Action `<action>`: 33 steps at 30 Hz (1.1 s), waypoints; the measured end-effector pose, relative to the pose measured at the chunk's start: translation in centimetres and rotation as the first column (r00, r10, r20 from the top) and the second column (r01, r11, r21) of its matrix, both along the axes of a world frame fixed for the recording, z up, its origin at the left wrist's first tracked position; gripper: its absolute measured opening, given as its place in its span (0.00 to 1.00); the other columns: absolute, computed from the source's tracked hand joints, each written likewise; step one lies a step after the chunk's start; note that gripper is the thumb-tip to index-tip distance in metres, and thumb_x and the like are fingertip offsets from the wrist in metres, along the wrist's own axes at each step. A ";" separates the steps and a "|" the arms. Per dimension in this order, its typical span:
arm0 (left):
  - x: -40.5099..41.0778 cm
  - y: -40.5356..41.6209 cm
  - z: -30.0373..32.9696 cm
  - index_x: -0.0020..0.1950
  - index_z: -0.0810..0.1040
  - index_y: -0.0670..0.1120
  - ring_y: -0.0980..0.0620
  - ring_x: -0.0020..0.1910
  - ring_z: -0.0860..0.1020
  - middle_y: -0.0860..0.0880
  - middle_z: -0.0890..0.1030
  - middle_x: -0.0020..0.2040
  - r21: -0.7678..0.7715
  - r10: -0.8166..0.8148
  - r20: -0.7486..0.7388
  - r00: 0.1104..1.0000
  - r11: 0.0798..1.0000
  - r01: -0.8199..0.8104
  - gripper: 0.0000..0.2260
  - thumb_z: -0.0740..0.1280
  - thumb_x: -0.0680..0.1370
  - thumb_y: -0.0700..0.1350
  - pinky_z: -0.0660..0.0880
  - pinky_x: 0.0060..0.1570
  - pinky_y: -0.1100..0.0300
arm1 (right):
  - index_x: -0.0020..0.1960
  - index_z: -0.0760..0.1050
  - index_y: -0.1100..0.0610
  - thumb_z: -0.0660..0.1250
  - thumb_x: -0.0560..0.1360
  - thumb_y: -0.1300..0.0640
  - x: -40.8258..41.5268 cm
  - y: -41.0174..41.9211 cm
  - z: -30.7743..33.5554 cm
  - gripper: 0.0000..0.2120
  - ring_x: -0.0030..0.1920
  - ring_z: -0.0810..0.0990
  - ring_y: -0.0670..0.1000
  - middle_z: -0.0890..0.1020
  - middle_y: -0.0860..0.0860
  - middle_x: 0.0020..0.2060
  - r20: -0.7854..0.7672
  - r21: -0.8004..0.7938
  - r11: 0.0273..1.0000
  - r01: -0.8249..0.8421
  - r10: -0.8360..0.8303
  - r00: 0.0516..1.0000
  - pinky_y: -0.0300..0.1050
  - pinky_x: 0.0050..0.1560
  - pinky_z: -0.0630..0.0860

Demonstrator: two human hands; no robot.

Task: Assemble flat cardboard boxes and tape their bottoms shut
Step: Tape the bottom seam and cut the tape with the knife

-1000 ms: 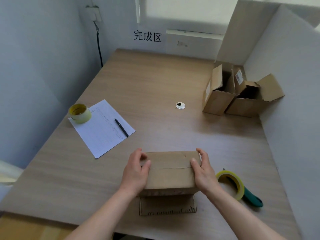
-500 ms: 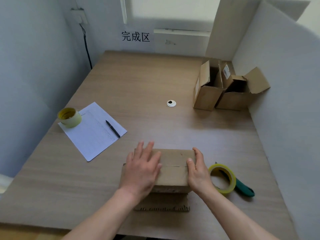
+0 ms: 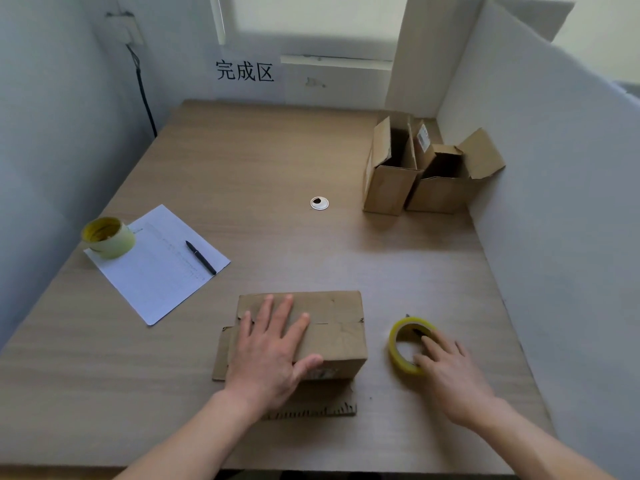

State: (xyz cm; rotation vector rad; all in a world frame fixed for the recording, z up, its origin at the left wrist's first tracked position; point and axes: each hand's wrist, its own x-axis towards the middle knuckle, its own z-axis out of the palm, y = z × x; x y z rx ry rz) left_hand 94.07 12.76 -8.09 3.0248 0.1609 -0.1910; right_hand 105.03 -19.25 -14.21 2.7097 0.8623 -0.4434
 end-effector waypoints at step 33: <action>4.1 1.8 7.1 0.61 0.81 0.43 0.52 0.58 0.77 0.45 0.79 0.57 -0.882 0.256 0.026 0.966 0.460 -0.099 0.11 0.66 0.80 0.43 0.71 0.61 0.63 | 0.32 0.70 0.63 0.62 0.65 0.45 -2.2 16.0 11.2 0.20 0.29 0.69 0.49 0.72 0.52 0.25 -0.484 0.872 0.164 0.461 0.143 0.863 0.43 0.32 0.65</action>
